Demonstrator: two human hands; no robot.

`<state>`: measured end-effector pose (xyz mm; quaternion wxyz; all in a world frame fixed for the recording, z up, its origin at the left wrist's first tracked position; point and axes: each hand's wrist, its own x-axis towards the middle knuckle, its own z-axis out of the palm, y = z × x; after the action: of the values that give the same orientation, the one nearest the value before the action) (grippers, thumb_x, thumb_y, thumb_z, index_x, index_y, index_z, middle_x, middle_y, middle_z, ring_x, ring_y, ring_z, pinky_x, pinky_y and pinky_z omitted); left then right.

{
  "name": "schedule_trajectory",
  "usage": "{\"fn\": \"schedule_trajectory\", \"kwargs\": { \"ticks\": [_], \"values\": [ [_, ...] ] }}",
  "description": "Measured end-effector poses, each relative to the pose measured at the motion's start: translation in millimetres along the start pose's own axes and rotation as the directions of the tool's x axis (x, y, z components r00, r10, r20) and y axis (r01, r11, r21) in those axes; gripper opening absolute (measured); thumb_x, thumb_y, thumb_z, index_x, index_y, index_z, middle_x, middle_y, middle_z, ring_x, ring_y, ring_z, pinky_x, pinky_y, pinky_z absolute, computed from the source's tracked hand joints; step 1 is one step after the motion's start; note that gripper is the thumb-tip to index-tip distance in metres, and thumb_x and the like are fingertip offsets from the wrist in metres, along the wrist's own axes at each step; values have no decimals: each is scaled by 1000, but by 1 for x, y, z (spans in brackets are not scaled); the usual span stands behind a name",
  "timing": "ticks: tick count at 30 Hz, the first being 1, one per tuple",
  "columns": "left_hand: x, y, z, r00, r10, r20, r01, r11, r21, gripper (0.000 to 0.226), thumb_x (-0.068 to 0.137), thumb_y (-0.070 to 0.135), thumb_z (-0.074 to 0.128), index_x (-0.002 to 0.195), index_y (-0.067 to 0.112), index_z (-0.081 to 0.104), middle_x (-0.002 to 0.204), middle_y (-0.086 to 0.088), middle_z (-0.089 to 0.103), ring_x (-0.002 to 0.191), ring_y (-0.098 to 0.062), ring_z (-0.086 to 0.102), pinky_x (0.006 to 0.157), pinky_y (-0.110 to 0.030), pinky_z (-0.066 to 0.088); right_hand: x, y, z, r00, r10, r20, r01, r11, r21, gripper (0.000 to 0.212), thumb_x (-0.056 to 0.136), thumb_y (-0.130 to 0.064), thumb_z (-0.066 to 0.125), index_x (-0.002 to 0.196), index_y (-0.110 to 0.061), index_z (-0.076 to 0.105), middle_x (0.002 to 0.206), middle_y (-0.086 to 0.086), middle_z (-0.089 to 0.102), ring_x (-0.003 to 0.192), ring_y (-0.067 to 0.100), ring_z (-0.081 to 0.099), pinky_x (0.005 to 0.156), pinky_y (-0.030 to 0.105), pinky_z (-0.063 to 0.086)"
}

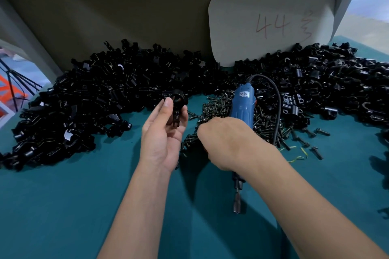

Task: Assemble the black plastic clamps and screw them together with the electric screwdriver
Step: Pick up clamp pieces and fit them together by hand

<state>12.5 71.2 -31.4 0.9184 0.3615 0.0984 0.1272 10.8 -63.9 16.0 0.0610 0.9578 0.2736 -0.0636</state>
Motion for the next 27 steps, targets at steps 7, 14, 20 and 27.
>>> {"fn": "schedule_trajectory", "kwargs": {
  "ticks": [7, 14, 20, 27],
  "values": [
    [-3, 2, 3, 994, -78, 75, 78, 997, 13, 28, 80, 20, 79, 103, 5, 72, 104, -13, 71, 85, -21, 71, 76, -27, 59, 5, 30, -11, 999, 39, -17, -28, 900, 434, 15, 102, -7, 52, 102, -3, 67, 95, 13, 75, 86, 28, 72, 78, 42, 62],
    [-8, -1, 6, 985, -104, 139, 81, 984, 161, 11, 84, 21, 74, 92, 13, 76, 91, -4, 72, 77, -17, 70, 70, -24, 60, 7, 56, 0, 926, 302, -225, 58, 475, 878, 19, 107, -12, 54, 91, -14, 65, 68, 5, 70, 40, 5, 55, 41, 18, 44],
    [-12, -2, 9, 964, -154, 218, 90, 957, 277, 12, 86, 21, 72, 92, 16, 80, 95, -5, 75, 76, -18, 73, 67, -24, 60, 9, 59, 0, 813, 378, -442, 241, 473, 847, 19, 105, -15, 59, 89, -15, 69, 62, 0, 67, 47, 7, 59, 45, 17, 44],
    [-14, -3, 10, 954, -184, 237, 115, 954, 277, 14, 85, 19, 73, 97, 12, 78, 97, -7, 76, 79, -20, 74, 69, -25, 61, 8, 59, 1, 825, 257, -503, 222, 672, 707, 18, 102, -24, 65, 89, -15, 72, 65, -3, 67, 60, 10, 66, 61, 25, 52]
  ]
}}
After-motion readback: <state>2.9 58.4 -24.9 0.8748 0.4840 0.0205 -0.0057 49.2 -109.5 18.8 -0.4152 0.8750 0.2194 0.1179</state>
